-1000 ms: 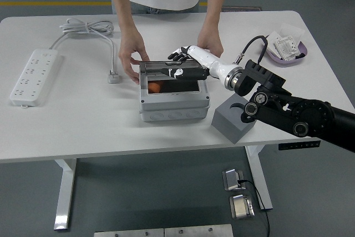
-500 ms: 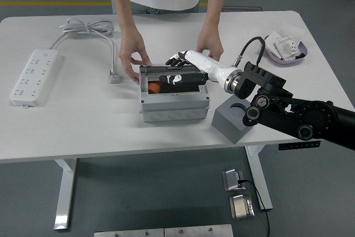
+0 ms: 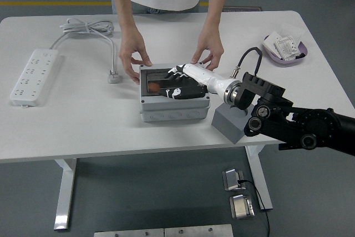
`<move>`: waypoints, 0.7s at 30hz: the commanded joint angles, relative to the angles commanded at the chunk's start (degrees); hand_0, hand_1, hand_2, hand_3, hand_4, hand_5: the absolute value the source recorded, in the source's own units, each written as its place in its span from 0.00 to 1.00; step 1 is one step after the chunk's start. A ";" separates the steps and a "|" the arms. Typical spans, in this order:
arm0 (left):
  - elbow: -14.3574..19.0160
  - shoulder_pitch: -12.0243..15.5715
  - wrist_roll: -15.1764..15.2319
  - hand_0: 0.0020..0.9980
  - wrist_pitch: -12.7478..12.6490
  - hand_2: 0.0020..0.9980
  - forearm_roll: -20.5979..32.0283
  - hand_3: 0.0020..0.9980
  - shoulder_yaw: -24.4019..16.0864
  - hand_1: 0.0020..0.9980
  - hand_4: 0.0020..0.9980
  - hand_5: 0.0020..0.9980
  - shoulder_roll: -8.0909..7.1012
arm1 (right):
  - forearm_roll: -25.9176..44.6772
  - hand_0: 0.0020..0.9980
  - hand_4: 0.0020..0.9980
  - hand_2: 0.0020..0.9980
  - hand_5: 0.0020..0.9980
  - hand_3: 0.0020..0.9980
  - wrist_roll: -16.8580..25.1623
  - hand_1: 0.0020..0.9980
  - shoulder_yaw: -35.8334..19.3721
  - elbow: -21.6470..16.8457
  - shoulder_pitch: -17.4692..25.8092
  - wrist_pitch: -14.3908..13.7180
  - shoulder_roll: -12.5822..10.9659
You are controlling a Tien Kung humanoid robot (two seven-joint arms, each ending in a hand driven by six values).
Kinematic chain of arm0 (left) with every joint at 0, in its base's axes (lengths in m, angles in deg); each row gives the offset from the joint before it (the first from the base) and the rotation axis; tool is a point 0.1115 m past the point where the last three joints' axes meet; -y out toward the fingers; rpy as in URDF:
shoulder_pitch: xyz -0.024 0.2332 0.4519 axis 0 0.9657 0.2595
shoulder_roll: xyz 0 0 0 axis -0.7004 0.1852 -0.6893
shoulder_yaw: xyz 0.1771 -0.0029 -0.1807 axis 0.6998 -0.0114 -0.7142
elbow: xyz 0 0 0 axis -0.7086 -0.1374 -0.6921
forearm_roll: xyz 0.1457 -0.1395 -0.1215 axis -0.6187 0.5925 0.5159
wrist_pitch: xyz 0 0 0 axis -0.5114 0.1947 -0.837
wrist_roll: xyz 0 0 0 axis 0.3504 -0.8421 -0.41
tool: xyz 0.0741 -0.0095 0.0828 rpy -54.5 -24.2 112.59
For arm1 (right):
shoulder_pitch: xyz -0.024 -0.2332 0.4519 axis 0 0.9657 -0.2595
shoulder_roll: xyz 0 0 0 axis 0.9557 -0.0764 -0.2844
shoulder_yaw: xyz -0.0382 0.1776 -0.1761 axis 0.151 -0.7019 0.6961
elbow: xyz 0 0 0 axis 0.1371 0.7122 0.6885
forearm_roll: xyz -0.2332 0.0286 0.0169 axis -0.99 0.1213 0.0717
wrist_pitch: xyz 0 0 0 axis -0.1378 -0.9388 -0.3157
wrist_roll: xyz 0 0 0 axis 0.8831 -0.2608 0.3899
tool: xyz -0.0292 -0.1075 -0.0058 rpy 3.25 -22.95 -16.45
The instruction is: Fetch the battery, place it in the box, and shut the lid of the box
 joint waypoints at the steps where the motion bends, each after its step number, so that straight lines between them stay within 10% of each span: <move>1: 0.01 -0.01 -0.01 0.61 0.00 0.62 0.01 0.63 0.00 0.69 0.70 0.15 0.02 | -0.12 0.83 0.88 0.75 0.73 0.80 -0.07 0.76 -0.24 -0.06 0.11 0.02 -0.07; 12: -0.34 0.38 0.00 0.61 -0.12 0.62 0.95 0.64 0.65 0.69 0.70 0.15 1.43 | -8.50 0.83 0.87 0.75 0.73 0.81 1.66 0.75 -17.13 -4.04 11.63 -0.89 -3.69; 21: -0.70 1.49 0.24 0.61 -0.22 0.62 0.78 0.64 0.00 0.69 0.70 0.15 2.32 | -11.71 0.81 0.87 0.73 0.72 0.79 11.22 0.72 -37.24 -11.46 27.25 -7.71 0.14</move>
